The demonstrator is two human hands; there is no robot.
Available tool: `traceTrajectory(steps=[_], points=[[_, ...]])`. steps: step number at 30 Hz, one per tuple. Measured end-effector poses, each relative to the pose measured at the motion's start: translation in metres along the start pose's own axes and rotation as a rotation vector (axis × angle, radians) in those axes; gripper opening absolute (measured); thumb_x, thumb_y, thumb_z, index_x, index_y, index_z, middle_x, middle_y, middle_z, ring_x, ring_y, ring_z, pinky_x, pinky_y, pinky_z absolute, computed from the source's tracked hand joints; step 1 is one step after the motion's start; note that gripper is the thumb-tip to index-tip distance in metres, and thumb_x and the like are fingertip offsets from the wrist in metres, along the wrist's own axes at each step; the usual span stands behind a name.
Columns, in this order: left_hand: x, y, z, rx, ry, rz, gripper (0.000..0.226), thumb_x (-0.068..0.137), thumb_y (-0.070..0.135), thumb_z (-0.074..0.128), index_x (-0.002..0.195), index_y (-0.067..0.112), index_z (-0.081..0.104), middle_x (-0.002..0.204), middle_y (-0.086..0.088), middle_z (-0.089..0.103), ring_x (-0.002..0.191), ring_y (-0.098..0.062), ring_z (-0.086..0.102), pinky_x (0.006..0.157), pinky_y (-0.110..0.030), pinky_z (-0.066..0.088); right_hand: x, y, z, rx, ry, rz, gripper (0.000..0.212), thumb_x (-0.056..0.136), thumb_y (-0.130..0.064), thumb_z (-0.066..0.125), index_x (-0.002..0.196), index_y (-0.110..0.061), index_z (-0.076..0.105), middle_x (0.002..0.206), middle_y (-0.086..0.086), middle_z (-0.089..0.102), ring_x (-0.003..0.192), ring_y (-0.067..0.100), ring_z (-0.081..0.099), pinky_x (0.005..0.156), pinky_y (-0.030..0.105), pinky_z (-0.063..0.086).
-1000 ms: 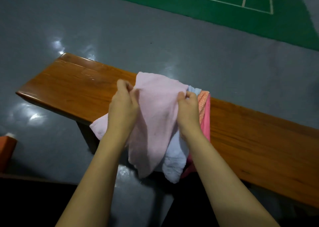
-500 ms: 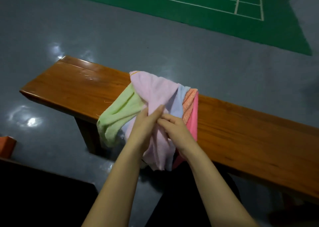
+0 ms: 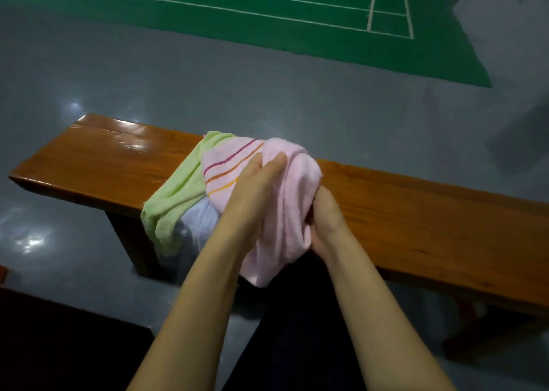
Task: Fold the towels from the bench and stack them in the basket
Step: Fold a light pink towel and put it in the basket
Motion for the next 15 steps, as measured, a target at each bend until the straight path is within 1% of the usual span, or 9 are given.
traceTrajectory(steps=[2, 4, 5, 7, 8, 9, 11, 13, 15], points=[[-0.002, -0.007, -0.001, 0.026, 0.04, -0.006, 0.011, 0.098, 0.03, 0.049, 0.09, 0.026, 0.054, 0.09, 0.012, 0.06, 0.084, -0.006, 0.061, 0.077, -0.03, 0.05, -0.007, 0.0, -0.014, 0.082, 0.005, -0.026, 0.023, 0.091, -0.025, 0.055, 0.092, -0.009, 0.072, 0.098, 0.015, 0.071, 0.094, 0.024, 0.066, 0.092, 0.041, 0.049], [-0.001, -0.016, 0.001, 0.003, 0.033, -0.049, 0.018, 0.099, 0.037, 0.044, 0.093, 0.024, 0.056, 0.094, 0.01, 0.061, 0.093, -0.013, 0.061, 0.085, -0.035, 0.05, -0.017, -0.004, -0.03, 0.195, -0.023, -0.022, 0.03, 0.094, -0.025, 0.052, 0.106, -0.003, 0.069, 0.11, 0.017, 0.069, 0.104, 0.023, 0.065, 0.101, 0.038, 0.046], [-0.002, -0.02, 0.005, -0.007, 0.006, -0.074, 0.023, 0.099, 0.038, 0.042, 0.093, 0.022, 0.057, 0.095, 0.007, 0.062, 0.096, -0.016, 0.06, 0.09, -0.037, 0.05, -0.024, -0.006, -0.034, 0.224, -0.05, -0.023, 0.033, 0.094, -0.026, 0.052, 0.112, -0.001, 0.067, 0.114, 0.018, 0.067, 0.108, 0.023, 0.064, 0.102, 0.037, 0.045], [-0.005, -0.028, 0.019, 0.022, -0.056, -0.076, 0.023, 0.1, 0.032, 0.041, 0.091, 0.02, 0.059, 0.095, 0.004, 0.063, 0.099, -0.018, 0.059, 0.096, -0.039, 0.048, -0.032, -0.007, -0.045, 0.195, -0.058, -0.043, 0.032, 0.088, -0.025, 0.061, 0.108, -0.001, 0.067, 0.112, 0.018, 0.068, 0.107, 0.022, 0.064, 0.103, 0.037, 0.045], [-0.006, -0.031, 0.025, 0.079, -0.058, -0.031, 0.019, 0.1, 0.024, 0.045, 0.089, 0.022, 0.06, 0.094, 0.005, 0.063, 0.099, -0.015, 0.059, 0.098, -0.037, 0.046, -0.034, -0.009, -0.051, 0.173, -0.028, -0.073, 0.029, 0.085, -0.022, 0.064, 0.104, 0.0, 0.067, 0.109, 0.018, 0.067, 0.104, 0.023, 0.064, 0.104, 0.039, 0.044], [-0.006, -0.032, 0.03, 0.135, -0.045, 0.03, 0.017, 0.097, 0.016, 0.049, 0.086, 0.024, 0.06, 0.091, 0.008, 0.064, 0.096, -0.01, 0.059, 0.097, -0.032, 0.045, -0.037, -0.014, -0.057, 0.166, 0.024, -0.107, 0.027, 0.084, -0.018, 0.065, 0.102, 0.002, 0.065, 0.108, 0.02, 0.065, 0.102, 0.025, 0.063, 0.105, 0.042, 0.043], [-0.004, -0.028, 0.037, 0.19, -0.025, 0.162, 0.019, 0.09, 0.005, 0.059, 0.086, 0.023, 0.064, 0.082, 0.013, 0.068, 0.083, 0.001, 0.06, 0.084, -0.02, 0.046, -0.041, -0.032, -0.075, 0.23, 0.16, -0.208, 0.027, 0.086, -0.014, 0.064, 0.107, 0.002, 0.059, 0.109, 0.024, 0.06, 0.097, 0.028, 0.06, 0.1, 0.044, 0.045], [0.001, -0.017, 0.037, 0.192, 0.017, 0.27, 0.02, 0.085, 0.003, 0.065, 0.1, 0.016, 0.067, 0.093, 0.004, 0.069, 0.083, -0.002, 0.06, 0.08, -0.018, 0.047, -0.046, -0.059, -0.101, 0.325, 0.305, -0.327, 0.022, 0.09, -0.013, 0.06, 0.106, 0.001, 0.057, 0.106, 0.024, 0.06, 0.093, 0.029, 0.06, 0.094, 0.043, 0.048], [0.004, -0.001, 0.031, 0.235, 0.089, 0.374, 0.029, 0.085, 0.0, 0.063, 0.109, 0.016, 0.065, 0.101, 0.0, 0.068, 0.084, 0.002, 0.059, 0.078, -0.013, 0.045, -0.055, -0.082, -0.131, 0.372, 0.39, -0.449, 0.012, 0.092, -0.015, 0.059, 0.095, -0.003, 0.06, 0.093, 0.016, 0.065, 0.086, 0.026, 0.062, 0.087, 0.04, 0.051]])
Point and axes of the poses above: each hand's wrist, its own x-axis towards the middle knuckle, its own z-axis out of the palm, y = z × x, the point moved 2 cm from there along x, towards the middle knuckle
